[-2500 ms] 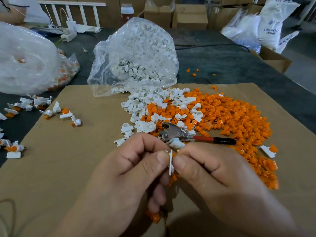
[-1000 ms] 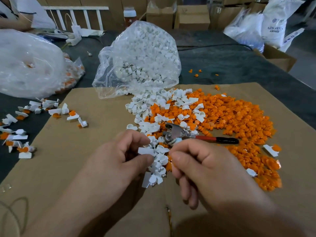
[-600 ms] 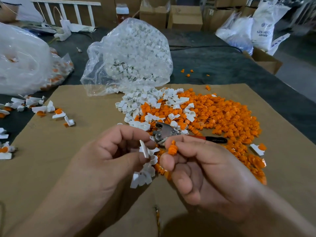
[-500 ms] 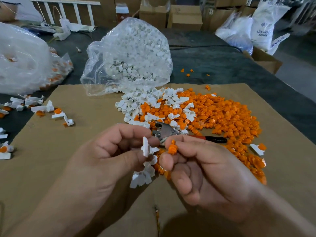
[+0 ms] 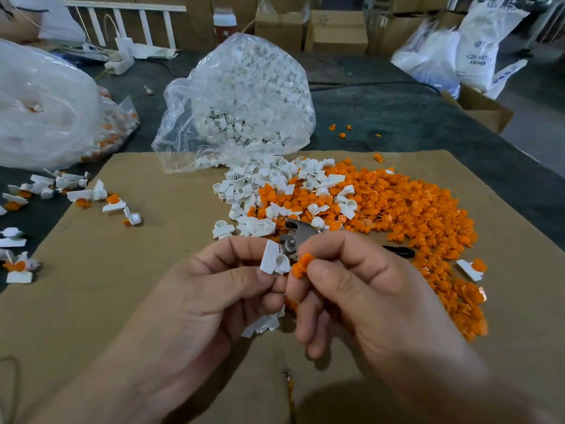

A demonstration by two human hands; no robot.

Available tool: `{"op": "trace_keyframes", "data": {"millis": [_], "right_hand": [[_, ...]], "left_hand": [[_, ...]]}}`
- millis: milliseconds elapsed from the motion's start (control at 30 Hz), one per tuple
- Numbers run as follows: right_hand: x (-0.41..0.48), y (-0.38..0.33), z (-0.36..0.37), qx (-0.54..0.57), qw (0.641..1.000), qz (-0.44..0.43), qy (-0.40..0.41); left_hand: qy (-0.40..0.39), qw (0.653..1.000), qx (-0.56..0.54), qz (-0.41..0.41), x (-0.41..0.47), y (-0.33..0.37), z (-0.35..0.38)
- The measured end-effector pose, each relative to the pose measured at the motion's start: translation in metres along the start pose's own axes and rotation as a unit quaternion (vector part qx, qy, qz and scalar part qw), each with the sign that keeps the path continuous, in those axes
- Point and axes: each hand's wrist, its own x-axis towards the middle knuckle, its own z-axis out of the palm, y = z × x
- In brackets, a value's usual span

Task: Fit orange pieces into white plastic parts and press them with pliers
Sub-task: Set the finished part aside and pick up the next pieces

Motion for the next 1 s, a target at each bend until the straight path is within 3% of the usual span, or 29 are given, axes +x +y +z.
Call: {"op": "trace_keyframes", "data": {"millis": [167,533,667,800,900,1000], "right_hand": [[-0.010,-0.002,0.003,-0.232,0.969,-0.077,0.031],[-0.009,-0.004,0.004,-0.299,0.948,-0.099,0.054],[-0.008,-0.003,0.003,-0.382,0.913,-0.122,0.068],[-0.006,-0.005,0.001,-0.474,0.861,-0.167,0.078],[-0.006,-0.005,0.001,-0.487,0.852,-0.181,0.064],[-0.006,-0.005,0.002,-0.496,0.846,-0.186,0.052]], "left_hand": [[-0.004,1.000,0.008,-0.008,-0.001,-0.001,0.004],[-0.013,1.000,-0.005,-0.004,-0.005,0.000,0.015],[0.001,1.000,0.022,0.012,-0.007,-0.002,0.016],[-0.034,0.998,0.050,0.026,-0.012,0.001,0.019],[-0.008,0.987,0.146,0.063,-0.013,0.001,0.019],[0.004,0.990,0.135,0.050,-0.012,-0.001,0.021]]}}
